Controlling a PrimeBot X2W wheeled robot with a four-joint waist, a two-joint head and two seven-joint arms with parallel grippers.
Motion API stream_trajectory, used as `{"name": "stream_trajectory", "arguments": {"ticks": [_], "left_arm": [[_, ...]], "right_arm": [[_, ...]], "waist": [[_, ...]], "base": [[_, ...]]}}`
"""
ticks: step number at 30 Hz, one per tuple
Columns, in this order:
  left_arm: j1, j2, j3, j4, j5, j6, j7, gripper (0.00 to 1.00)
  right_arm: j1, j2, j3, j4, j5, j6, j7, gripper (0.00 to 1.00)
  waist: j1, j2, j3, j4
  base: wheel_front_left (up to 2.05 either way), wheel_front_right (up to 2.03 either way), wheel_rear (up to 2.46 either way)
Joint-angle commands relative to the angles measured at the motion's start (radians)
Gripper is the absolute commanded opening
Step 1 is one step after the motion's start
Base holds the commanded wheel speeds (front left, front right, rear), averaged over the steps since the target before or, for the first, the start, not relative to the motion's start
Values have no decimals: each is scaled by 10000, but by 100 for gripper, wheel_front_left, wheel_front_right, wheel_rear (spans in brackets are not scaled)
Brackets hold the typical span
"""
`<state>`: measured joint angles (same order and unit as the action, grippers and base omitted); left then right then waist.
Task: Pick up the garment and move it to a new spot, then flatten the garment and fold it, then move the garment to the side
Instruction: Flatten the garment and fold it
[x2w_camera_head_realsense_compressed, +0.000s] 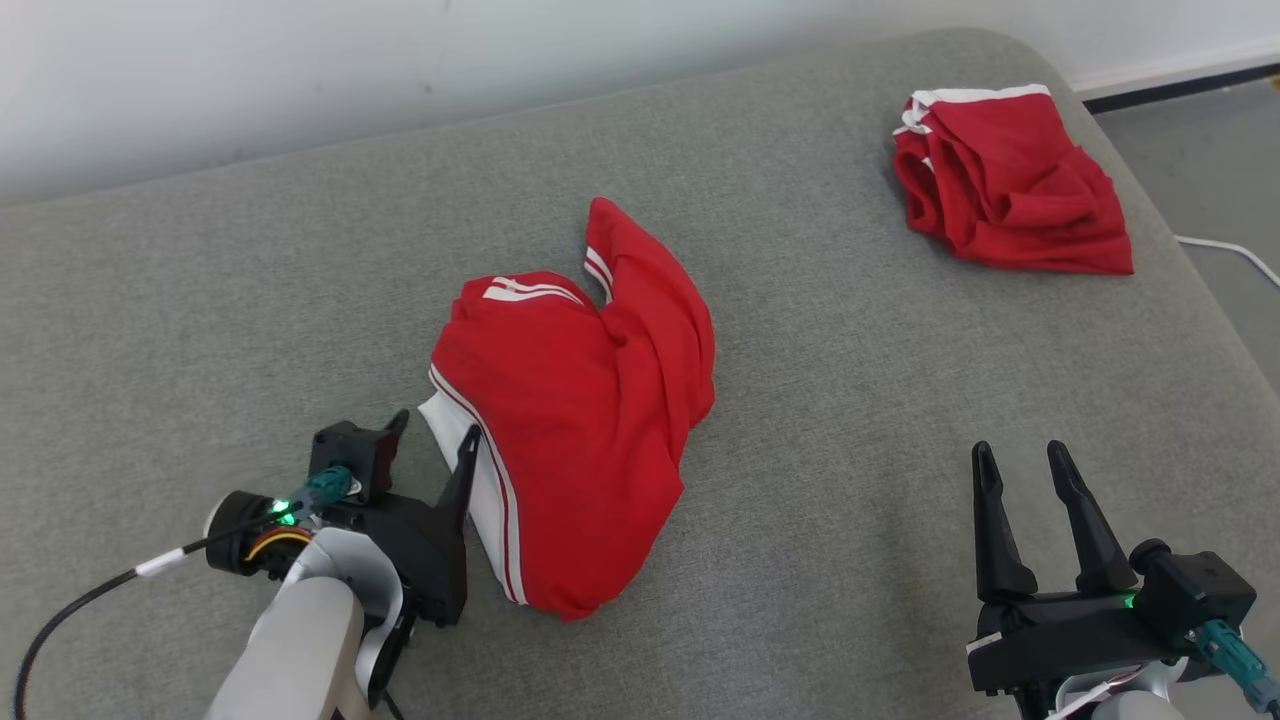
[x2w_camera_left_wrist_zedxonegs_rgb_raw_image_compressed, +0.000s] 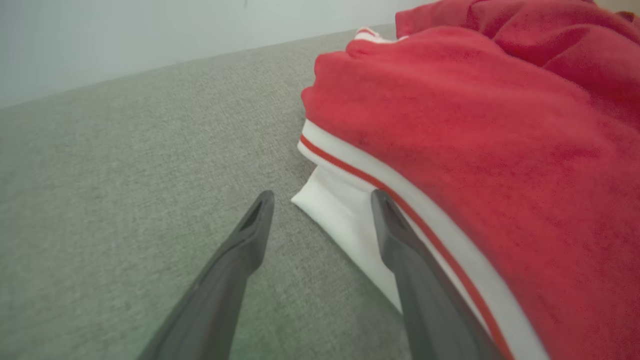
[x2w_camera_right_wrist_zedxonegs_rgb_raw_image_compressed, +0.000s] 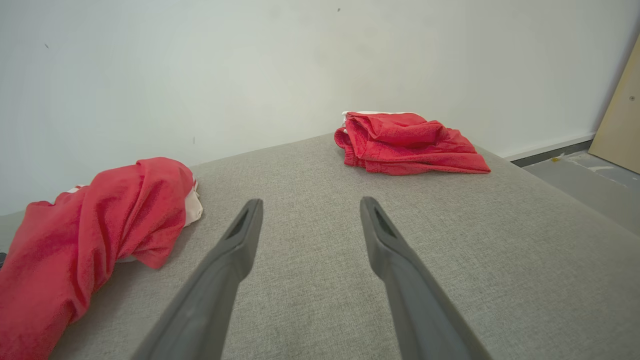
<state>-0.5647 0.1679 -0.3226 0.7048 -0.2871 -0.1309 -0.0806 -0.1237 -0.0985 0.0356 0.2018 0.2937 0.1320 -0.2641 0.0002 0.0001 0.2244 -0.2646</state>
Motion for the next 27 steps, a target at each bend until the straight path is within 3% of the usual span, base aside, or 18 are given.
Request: {"name": "stream_trajectory", "arguments": {"ticks": [1, 7, 8, 9, 10, 11, 20, 27], "left_arm": [[-181, 59, -182, 264, -94, 12, 53, 100], [-305, 59, -557, 1109, -280, 12, 344, 100], [-329, 43, -623, 1219, -342, 11, 309, 87], [-386, 30, -684, 1311, -387, 11, 267, 62], [-410, -5, -770, 1386, -456, 11, 222, 7], [-416, -53, -876, 1451, -523, 11, 176, 0], [-1180, 258, -763, 1357, -1120, 40, -933, 0], [-2422, 1319, -185, 582, -1082, 255, -1249, 0]], "right_arm": [[-71, 53, -25, -18, -19, -27, 1, 100], [-136, 50, -78, -2, -60, -29, 1, 100], [-140, 53, -92, -5, -75, -29, 1, 100], [-142, 57, -103, -17, -89, -29, 1, 100], [-141, 62, -116, -26, -98, -27, 1, 100], [-132, 58, -133, -40, -104, -29, 1, 100], [40, 14, -194, -122, -116, -29, 1, 100], [243, 51, -223, -81, -127, -29, 1, 100]], "waist": [[-2, -1, 142, -185], [-2, -1, 149, -246], [-2, -1, 143, -242], [-2, -1, 140, -232], [-2, -1, 124, -218], [-2, -1, 105, -189], [-2, -1, -242, 354], [-2, -1, -663, 799]], "base": [[0, 0, 0], [0, 0, 0], [0, 0, 0], [0, 0, 0], [0, 0, 0], [0, 0, 0], [0, 0, 0], [0, 0, 0]]}}
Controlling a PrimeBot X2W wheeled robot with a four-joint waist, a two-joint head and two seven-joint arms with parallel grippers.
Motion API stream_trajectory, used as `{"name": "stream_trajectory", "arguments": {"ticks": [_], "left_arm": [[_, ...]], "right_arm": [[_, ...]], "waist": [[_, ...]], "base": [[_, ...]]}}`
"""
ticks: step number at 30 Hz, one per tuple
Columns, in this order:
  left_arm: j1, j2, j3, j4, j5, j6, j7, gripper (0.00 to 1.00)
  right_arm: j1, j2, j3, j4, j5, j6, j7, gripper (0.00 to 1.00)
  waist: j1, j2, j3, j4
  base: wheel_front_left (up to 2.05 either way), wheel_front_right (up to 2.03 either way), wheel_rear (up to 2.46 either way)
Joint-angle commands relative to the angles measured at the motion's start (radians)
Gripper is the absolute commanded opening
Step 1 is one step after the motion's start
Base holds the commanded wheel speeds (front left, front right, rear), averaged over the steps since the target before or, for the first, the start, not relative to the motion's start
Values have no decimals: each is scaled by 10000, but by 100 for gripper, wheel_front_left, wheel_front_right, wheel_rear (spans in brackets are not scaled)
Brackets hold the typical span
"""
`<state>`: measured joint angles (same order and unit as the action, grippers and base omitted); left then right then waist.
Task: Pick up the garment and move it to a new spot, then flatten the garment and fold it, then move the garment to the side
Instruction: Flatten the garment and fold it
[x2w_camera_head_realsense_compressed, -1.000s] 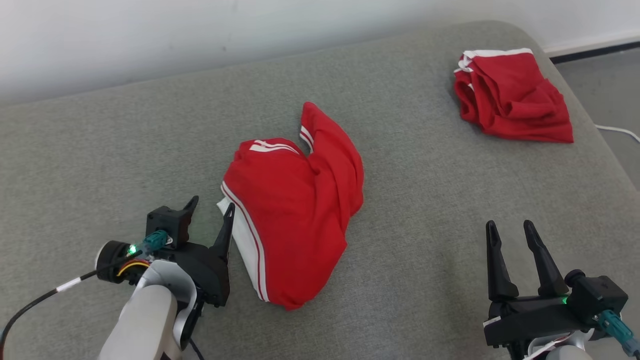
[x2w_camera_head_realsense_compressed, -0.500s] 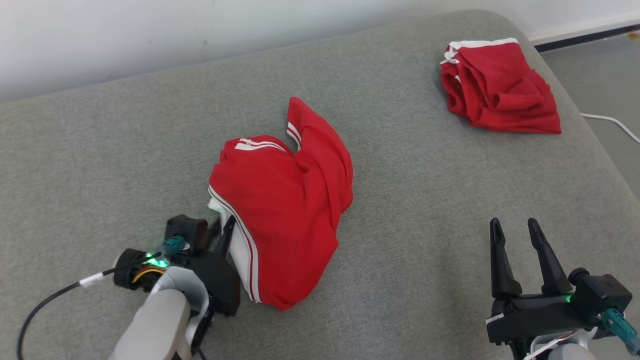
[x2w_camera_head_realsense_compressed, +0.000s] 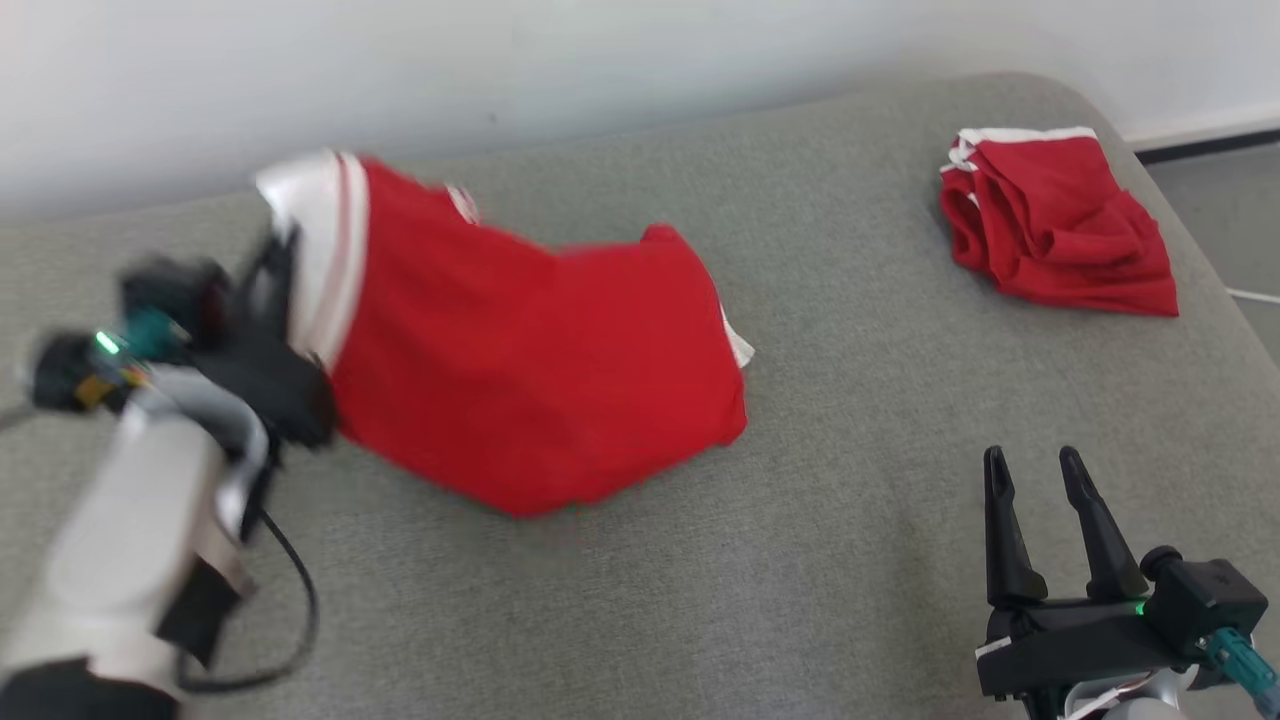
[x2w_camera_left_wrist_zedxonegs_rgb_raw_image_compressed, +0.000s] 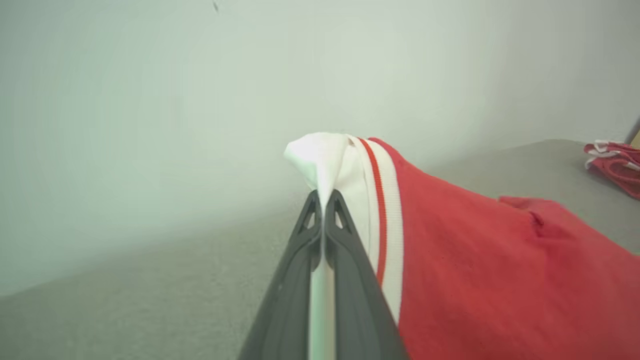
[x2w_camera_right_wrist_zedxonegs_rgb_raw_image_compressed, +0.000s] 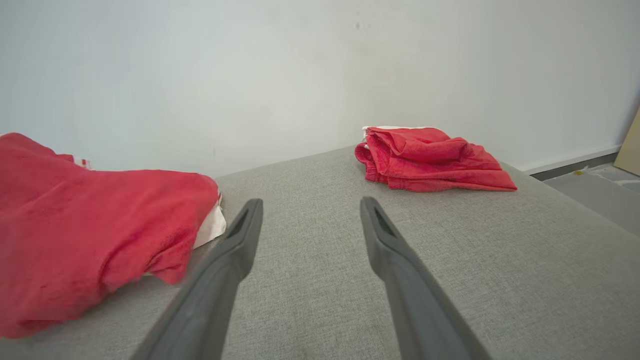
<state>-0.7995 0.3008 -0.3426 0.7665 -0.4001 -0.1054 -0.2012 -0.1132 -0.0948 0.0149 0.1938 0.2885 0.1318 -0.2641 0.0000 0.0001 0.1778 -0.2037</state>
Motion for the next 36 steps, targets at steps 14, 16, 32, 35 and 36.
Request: {"name": "stream_trajectory", "arguments": {"ticks": [14, 16, 32, 35, 36], "left_arm": [[-2011, 1665, 224, -3744, 571, 401, 1338, 0], [-1832, 1642, 159, -4222, 543, 487, 1542, 0], [1526, -1011, -1889, -4896, -102, 831, 1616, 0], [1723, -1649, -2438, -4367, -39, 692, 1365, 0], [1761, -1802, -2663, -4157, 2, 629, 1332, 0]], "right_arm": [[393, 156, -12, 44, -67, -26, 1, 100], [393, 178, 19, 50, -66, -26, 1, 100], [9, 157, 139, 32, 56, -27, 1, 100], [-109, 157, 135, 37, 68, -26, 1, 100], [-138, 164, 129, 53, 78, -27, 1, 100]], "waist": [[0, -1, -674, 323], [0, -1, -696, 296], [0, -1, -145, -87], [0, -1, 62, -286], [0, -1, 140, -371]], "base": [[0, 0, 0], [0, 0, 0], [0, 0, 0], [0, 0, 0], [0, 0, 0]]}}
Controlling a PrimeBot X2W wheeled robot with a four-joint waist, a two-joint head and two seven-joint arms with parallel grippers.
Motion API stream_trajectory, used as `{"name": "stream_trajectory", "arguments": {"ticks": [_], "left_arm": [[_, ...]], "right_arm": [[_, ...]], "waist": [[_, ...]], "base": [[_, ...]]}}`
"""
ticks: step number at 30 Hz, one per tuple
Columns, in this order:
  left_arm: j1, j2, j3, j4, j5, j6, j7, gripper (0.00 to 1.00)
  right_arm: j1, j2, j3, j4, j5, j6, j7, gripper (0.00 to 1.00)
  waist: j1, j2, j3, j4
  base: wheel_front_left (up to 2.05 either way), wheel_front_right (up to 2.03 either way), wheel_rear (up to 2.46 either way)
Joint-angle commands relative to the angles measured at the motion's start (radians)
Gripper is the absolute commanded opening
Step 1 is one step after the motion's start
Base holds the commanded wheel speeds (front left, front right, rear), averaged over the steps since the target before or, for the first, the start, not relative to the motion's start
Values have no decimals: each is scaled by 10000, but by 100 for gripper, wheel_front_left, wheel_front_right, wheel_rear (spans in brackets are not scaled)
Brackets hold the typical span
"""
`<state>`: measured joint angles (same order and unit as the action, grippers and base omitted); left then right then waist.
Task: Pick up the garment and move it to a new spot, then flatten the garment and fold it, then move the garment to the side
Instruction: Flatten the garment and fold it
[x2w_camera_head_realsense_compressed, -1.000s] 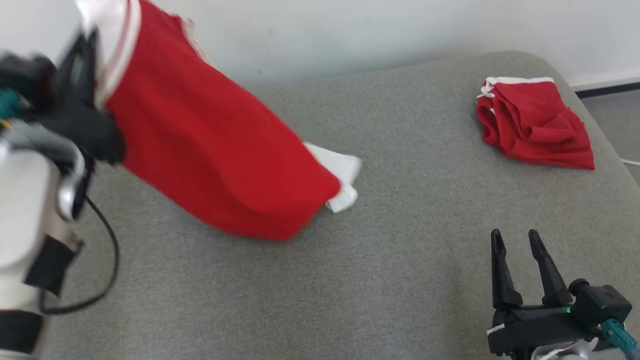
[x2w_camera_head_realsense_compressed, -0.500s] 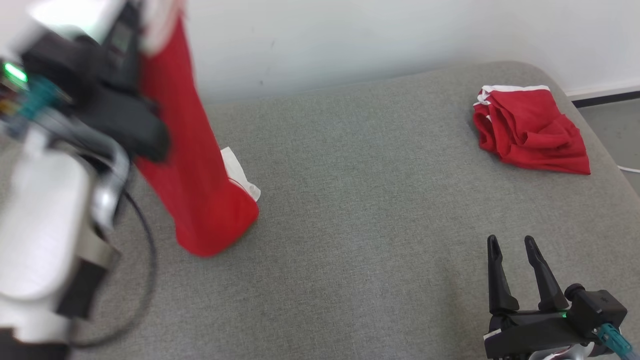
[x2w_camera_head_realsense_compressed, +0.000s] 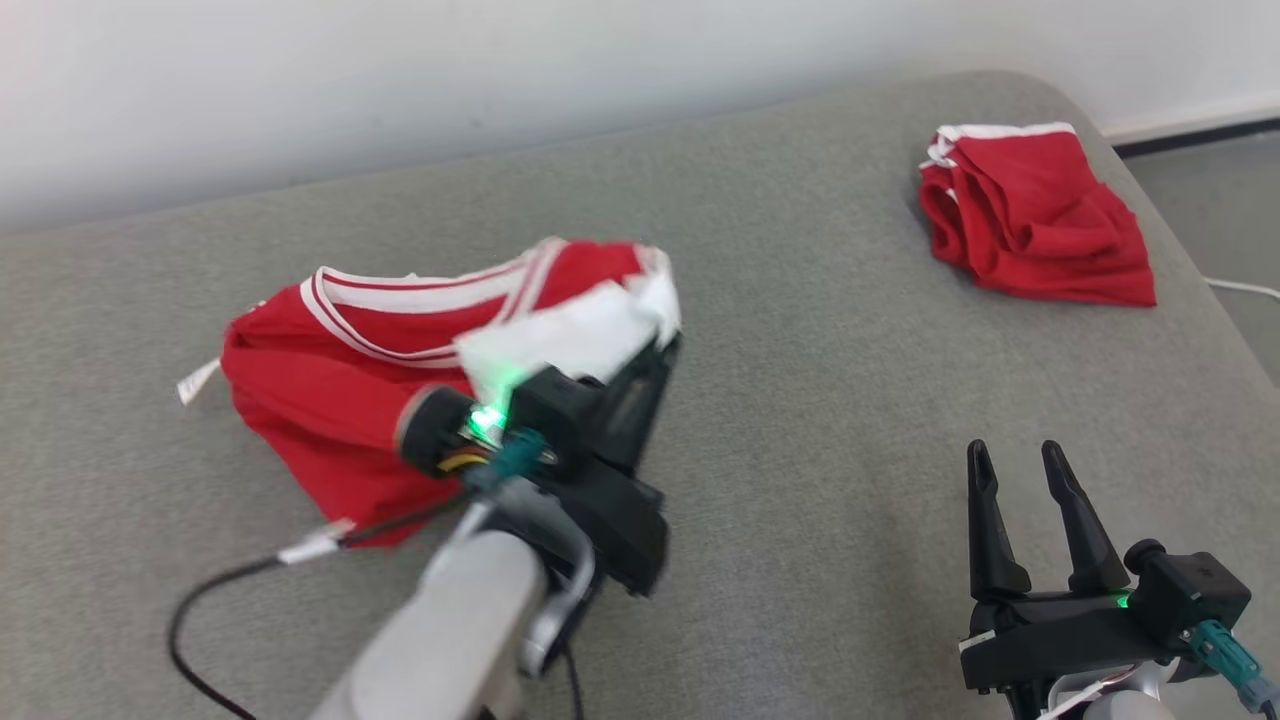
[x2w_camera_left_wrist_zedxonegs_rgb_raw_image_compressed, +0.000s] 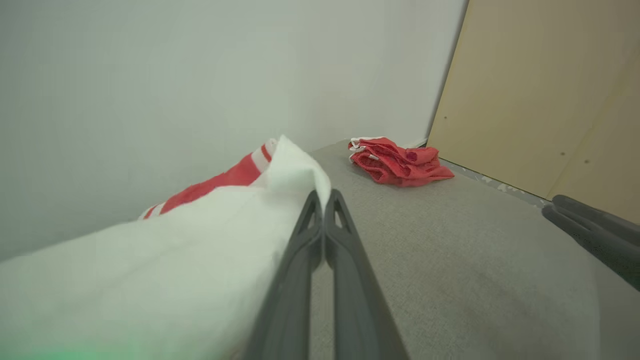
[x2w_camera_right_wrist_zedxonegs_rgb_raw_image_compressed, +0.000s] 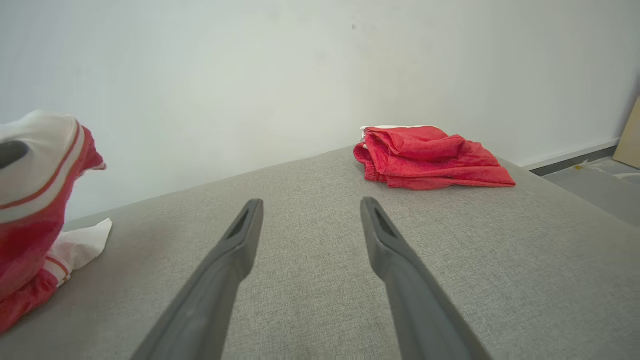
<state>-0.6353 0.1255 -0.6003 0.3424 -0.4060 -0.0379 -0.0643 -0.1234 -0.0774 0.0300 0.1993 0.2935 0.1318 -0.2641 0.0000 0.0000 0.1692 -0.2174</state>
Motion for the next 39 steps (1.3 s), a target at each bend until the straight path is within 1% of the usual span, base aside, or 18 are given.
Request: {"name": "stream_trajectory", "arguments": {"ticks": [1, 4, 5, 8, 10, 11, 12, 13, 14, 17, 20, 23, 26, 30, 31, 35, 39], "left_arm": [[150, -193, -230, 267, 54, -86, -138, 0], [193, -539, -806, 839, 42, -236, -398, 0], [92, -655, -1217, 1287, 67, -296, -572, 0], [14, -736, -1858, 1862, -89, -386, -834, 0], [-25, -758, -2346, 2039, -382, -396, -1029, 0], [-37, -759, -2618, 2136, -523, -359, -1088, 5], [-87, -746, -2848, 2168, -661, -322, -1179, 38], [-163, -741, -3080, 2213, -746, -286, -1240, 64], [-226, -747, -3273, 2236, -910, -219, -1321, 100], [-470, -750, -3660, 2126, -1310, -25, -1577, 100], [-740, -749, -3787, 1998, -1637, 229, -1787, 100], [-954, -749, -3669, 1910, -1823, 493, -1916, 100], [-1001, -707, -3310, 1991, -1775, 767, -1994, 100], [-648, -193, -2574, 1764, -1652, 1060, -2008, 100], [-648, -193, -2574, 1764, -1652, 1060, -2008, 100], [51, 526, -1618, 1017, -1330, 1406, -2008, 100], [1079, 1207, -520, 139, -934, 1728, -2011, 100]], "right_arm": [[-89, 4, 0, 12, 37, -27, 1, 100], [-214, 38, -41, 33, 65, -26, 1, 100], [-236, 53, -57, 53, 95, -26, 1, 100], [-313, 83, -76, 57, 113, -26, 1, 100], [-362, 101, -100, 68, 112, -27, 1, 100], [-389, 114, -108, 75, 111, -26, 1, 100], [-393, 123, -120, 84, 107, -27, 1, 100], [-387, 129, -141, 84, 106, -26, 1, 100], [-378, 133, -168, 93, 101, -26, 1, 100], [-318, 130, -278, 109, 6, -26, 1, 100], [-190, 72, -338, 80, -82, -26, 1, 100], [-53, -28, -399, 51, -141, -27, 1, 100], [79, -49, -365, 21, -180, -27, 1, 100], [241, -124, -364, -9, -218, -26, 1, 100], [241, -124, -364, -9, -218, -26, 1, 100], [352, -212, -378, -13, -209, -27, 1, 100], [493, -238, -339, -23, -224, -26, 1, 100]], "waist": [[0, 0, 299, -324], [0, 0, 518, -578], [0, 0, 640, -724], [0, 0, 781, -923], [0, 0, 823, -1018], [0, 0, 830, -1051], [0, 0, 827, -1066], [0, 0, 819, -1066], [0, 0, 794, -1051], [0, 0, 621, -875], [0, 0, 354, -583], [0, 0, 70, -201], [0, 0, -175, 167], [0, 0, -460, 628], [0, 0, -460, 628], [0, 0, -684, 994], [0, 0, -865, 1239]], "base": [[0, 0, 0], [0, 0, 0], [0, 0, 0], [0, 0, 0], [0, 0, 0], [0, 0, 0], [0, 0, 0], [0, 0, 0], [0, 0, 0], [0, 0, 0], [0, 0, 0], [0, 0, 0], [0, 0, 0], [0, 0, 0], [0, 0, 0], [0, 0, 0], [0, 0, 0]]}}
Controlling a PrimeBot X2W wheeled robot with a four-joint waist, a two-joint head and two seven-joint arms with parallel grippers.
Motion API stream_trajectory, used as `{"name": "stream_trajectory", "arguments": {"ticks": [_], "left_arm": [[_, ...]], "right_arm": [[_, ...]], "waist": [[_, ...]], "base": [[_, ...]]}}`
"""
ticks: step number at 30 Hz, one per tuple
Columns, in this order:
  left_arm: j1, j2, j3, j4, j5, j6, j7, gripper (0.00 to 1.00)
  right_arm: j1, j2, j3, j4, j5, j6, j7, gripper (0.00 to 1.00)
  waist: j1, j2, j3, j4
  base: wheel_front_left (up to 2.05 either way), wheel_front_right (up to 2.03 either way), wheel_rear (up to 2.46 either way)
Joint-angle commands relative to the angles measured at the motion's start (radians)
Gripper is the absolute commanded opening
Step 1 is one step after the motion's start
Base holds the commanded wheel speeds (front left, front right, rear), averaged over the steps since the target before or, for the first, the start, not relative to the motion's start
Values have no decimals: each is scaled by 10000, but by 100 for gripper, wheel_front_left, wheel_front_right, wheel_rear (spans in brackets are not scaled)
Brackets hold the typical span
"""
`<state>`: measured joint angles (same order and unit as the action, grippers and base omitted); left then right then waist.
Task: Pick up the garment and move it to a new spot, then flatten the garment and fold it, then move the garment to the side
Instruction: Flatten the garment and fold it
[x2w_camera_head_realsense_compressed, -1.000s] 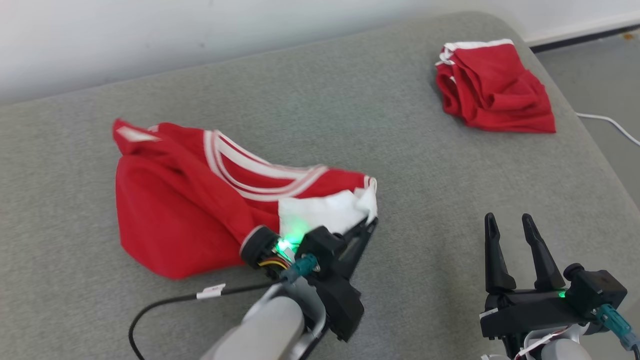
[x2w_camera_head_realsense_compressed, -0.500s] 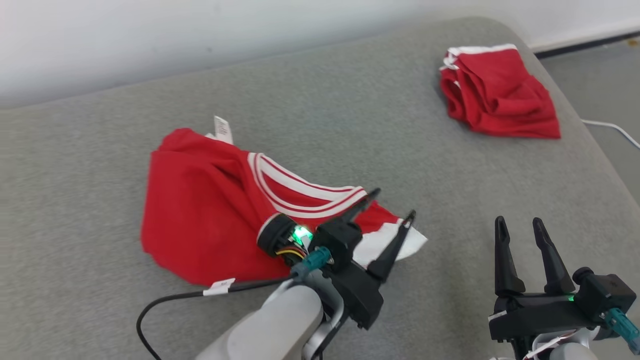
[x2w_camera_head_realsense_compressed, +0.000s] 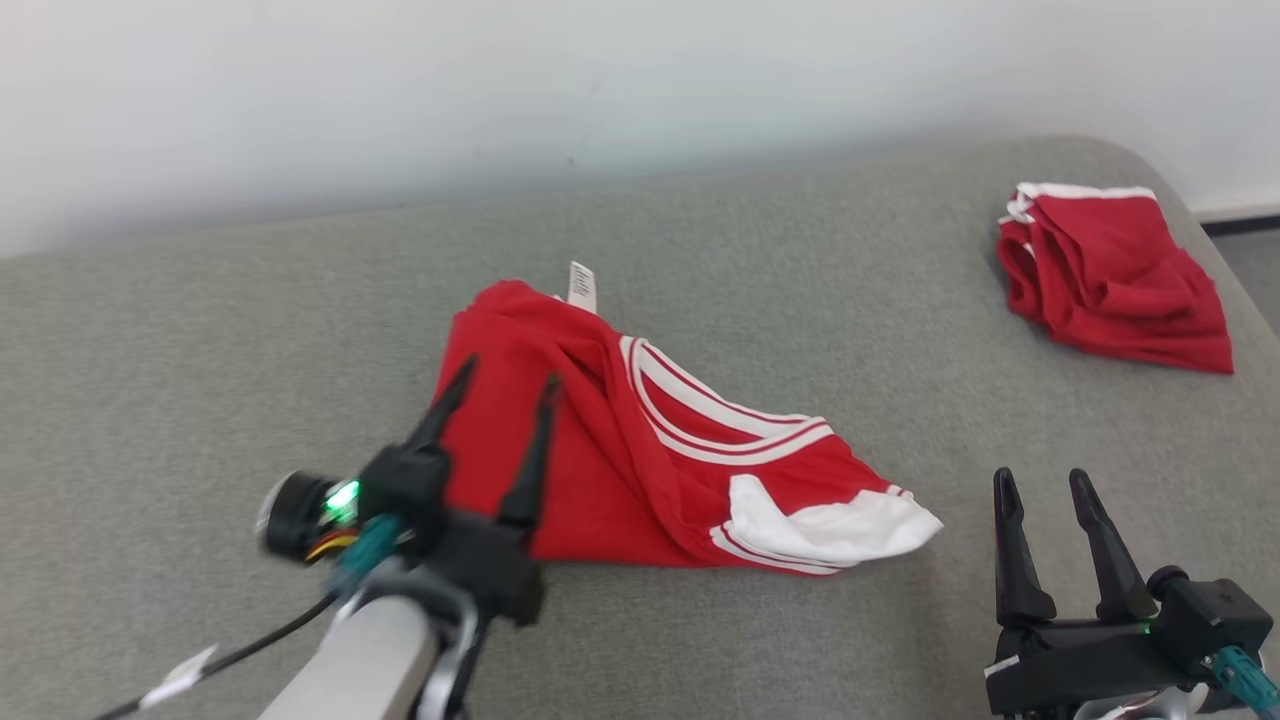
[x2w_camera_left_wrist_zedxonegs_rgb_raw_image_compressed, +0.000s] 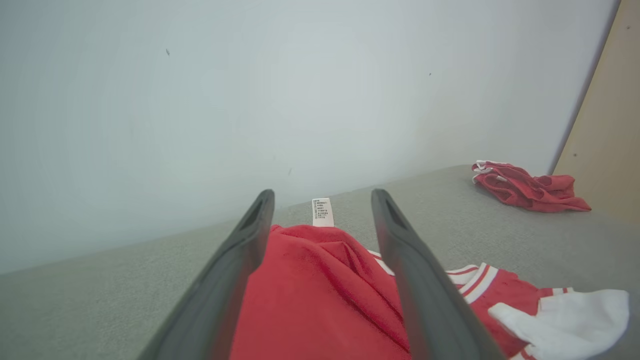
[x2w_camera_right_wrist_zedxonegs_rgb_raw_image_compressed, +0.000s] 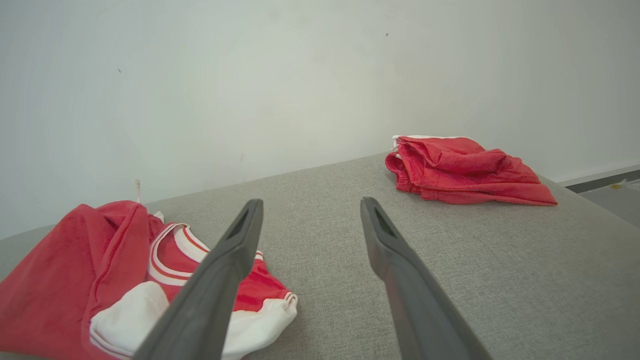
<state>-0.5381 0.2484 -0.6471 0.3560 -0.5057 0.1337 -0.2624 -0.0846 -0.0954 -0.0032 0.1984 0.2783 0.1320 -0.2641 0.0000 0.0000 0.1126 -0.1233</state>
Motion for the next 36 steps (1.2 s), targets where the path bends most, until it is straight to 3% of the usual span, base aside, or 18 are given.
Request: {"name": "stream_trajectory", "arguments": {"ticks": [1, 5, 11, 22, 36], "left_arm": [[379, 110, 229, -246, 122, 89, -30, 100], [1649, 527, 1399, -1199, 502, 292, -31, 100], [3528, 410, 2946, -2120, 907, 330, -32, 100], [5475, -516, 4659, -2813, 1927, -395, -33, 100], [5771, -1323, 5734, -2796, 2774, -1251, -33, 100]], "right_arm": [[107, -65, 6, -19, -78, -28, 1, 100], [267, -105, 27, -40, -69, -28, 1, 100], [474, -199, 40, -15, -22, -28, 1, 100], [692, -355, 130, 177, 39, -28, 1, 100], [541, -579, 319, 502, 89, -28, 2, 100]], "waist": [[0, 0, -341, 335], [0, 0, -478, 450], [0, 0, -665, 595], [0, 0, -834, 931], [0, 0, -847, 992]], "base": [[0, 0, 0], [0, 0, 0], [0, 0, 0], [0, 0, 0], [0, 0, 0]]}}
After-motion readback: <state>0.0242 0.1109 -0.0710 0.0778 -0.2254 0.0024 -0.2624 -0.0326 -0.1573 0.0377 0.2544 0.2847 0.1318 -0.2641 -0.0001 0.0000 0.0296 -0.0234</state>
